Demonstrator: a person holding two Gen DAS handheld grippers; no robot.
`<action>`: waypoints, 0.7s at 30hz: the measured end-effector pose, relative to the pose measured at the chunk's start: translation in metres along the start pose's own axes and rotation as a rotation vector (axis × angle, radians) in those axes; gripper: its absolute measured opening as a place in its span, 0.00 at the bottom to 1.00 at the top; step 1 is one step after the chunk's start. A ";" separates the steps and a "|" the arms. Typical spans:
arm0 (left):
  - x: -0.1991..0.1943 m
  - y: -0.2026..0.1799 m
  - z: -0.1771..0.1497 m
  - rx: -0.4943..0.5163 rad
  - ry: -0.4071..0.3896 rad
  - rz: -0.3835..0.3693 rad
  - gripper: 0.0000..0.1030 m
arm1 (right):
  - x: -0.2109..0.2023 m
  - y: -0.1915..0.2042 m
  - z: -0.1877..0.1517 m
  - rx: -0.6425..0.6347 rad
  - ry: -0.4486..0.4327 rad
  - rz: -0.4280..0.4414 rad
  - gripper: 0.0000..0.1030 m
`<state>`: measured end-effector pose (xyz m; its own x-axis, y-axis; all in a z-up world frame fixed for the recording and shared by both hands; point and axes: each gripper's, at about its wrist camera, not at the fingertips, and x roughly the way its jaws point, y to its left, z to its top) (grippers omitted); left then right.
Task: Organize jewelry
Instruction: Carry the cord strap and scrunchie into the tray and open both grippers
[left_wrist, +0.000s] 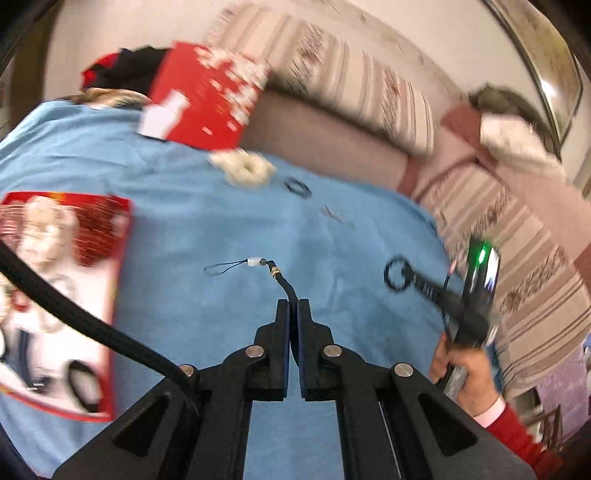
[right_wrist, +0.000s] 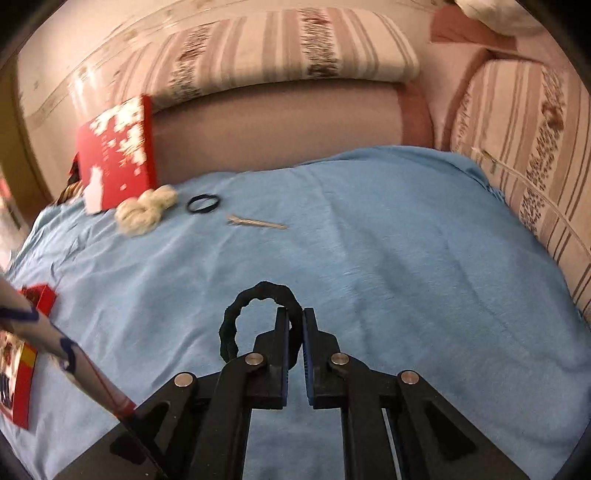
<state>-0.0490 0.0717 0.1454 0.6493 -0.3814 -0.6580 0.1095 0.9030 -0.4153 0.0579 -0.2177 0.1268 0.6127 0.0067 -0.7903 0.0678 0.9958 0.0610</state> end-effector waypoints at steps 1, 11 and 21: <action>-0.016 0.010 0.007 -0.017 -0.018 0.003 0.03 | -0.003 0.009 -0.002 -0.017 -0.003 0.007 0.07; -0.139 0.099 0.031 -0.023 -0.140 0.264 0.03 | -0.021 0.082 -0.028 -0.118 0.033 0.096 0.07; -0.145 0.206 -0.001 -0.096 -0.060 0.509 0.03 | -0.062 0.218 -0.055 -0.252 0.080 0.374 0.07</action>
<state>-0.1219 0.3131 0.1545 0.6444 0.1159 -0.7559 -0.2989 0.9480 -0.1095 -0.0084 0.0038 0.1554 0.4951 0.3667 -0.7877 -0.3463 0.9147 0.2082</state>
